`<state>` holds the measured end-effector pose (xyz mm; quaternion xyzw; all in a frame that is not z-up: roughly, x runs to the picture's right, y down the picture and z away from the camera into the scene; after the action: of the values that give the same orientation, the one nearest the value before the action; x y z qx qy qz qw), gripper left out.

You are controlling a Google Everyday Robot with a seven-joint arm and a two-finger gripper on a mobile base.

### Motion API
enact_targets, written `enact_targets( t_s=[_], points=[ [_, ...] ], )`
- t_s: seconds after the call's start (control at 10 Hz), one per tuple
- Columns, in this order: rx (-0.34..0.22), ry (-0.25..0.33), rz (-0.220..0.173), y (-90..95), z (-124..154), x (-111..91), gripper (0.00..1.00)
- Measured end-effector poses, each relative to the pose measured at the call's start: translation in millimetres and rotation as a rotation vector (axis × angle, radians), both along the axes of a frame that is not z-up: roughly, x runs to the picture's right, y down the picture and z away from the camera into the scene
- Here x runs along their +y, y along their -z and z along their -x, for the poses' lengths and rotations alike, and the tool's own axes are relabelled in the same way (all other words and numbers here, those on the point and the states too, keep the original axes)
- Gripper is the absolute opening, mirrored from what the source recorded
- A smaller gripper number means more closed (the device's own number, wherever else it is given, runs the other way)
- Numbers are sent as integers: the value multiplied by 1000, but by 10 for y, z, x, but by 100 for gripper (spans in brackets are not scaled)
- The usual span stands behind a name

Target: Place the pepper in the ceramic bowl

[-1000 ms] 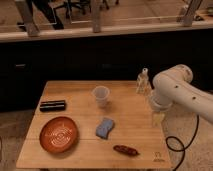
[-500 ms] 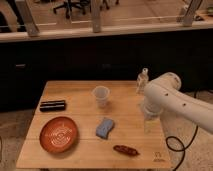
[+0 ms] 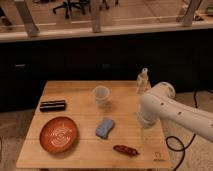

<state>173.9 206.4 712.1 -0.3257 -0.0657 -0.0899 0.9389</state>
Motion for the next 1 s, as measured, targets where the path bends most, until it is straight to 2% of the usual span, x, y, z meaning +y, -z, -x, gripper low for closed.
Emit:
enact_targets(
  t_s=[0.2,0.5,0.7,1.0],
  points=[
    [-26,32,22,-97,72,266,80],
    [-52,51,34,-156,174,414,80],
    [-62,48,45,-263,233,632,80],
    [-76,44,60,-312,298,777,80]
  ],
)
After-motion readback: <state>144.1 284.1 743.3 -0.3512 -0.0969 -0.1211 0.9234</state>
